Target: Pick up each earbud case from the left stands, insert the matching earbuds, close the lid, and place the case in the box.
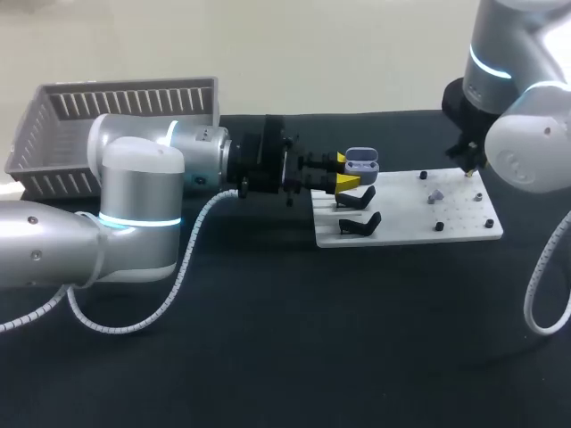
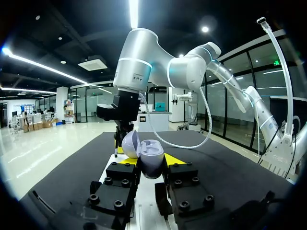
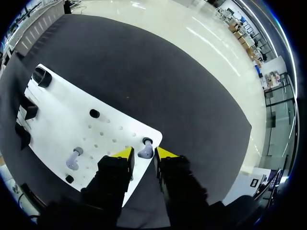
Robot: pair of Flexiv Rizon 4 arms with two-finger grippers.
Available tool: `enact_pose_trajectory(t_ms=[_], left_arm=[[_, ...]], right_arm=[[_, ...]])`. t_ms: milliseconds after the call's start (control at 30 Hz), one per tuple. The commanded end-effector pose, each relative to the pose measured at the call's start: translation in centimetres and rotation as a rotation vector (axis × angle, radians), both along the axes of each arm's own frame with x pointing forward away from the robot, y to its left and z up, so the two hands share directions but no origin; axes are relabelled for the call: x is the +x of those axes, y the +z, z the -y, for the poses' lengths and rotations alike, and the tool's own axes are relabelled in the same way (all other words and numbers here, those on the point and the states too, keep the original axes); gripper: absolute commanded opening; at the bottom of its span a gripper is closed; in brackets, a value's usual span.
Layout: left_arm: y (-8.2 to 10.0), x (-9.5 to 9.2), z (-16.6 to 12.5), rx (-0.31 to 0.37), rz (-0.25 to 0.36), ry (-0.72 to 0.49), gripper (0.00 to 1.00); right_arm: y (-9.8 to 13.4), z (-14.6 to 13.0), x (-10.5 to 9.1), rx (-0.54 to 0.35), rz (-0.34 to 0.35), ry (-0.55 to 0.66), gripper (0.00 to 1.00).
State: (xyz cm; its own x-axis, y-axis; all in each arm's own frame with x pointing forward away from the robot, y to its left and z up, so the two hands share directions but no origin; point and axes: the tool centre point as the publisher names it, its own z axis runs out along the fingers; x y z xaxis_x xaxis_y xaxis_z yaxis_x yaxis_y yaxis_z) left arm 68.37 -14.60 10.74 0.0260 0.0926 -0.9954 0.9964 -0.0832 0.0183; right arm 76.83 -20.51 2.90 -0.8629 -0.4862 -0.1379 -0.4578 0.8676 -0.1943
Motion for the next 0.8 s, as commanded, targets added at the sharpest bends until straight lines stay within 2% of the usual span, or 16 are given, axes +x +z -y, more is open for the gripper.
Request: enact_pose_trajectory(t_ms=[33,167,300,333,367,600,800], left_arm=[[0.0,0.1,0.0,0.001,-0.001,-0.002,0.00],[0.0,0.1,0.0,0.001,-0.001,-0.002,0.00],[0.0,0.1,0.0,0.001,-0.001,-0.002,0.00],[0.0,0.1,0.0,0.001,-0.001,-0.002,0.00],[0.0,0.1,0.0,0.001,-0.001,-0.002,0.00],[0.0,0.1,0.0,0.001,-0.001,-0.002,0.00],[0.0,0.1,0.0,0.001,-0.001,-0.002,0.00]], right_arm=[[-0.1,0.0,0.2,0.001,-0.001,0.002,0.25],[-0.2,-0.1,0.2,0.000,-0.003,0.004,0.22],[-0.3,-0.1,0.2,-0.003,-0.004,0.004,0.09],[-0.3,-0.1,0.2,-0.003,-0.003,0.004,0.02],[-0.2,-0.1,0.2,-0.004,-0.001,0.004,0.00],[1.9,-0.9,-0.8,-0.003,0.034,-0.006,0.00],[4.7,-2.4,-3.0,0.023,0.022,-0.078,0.00]])
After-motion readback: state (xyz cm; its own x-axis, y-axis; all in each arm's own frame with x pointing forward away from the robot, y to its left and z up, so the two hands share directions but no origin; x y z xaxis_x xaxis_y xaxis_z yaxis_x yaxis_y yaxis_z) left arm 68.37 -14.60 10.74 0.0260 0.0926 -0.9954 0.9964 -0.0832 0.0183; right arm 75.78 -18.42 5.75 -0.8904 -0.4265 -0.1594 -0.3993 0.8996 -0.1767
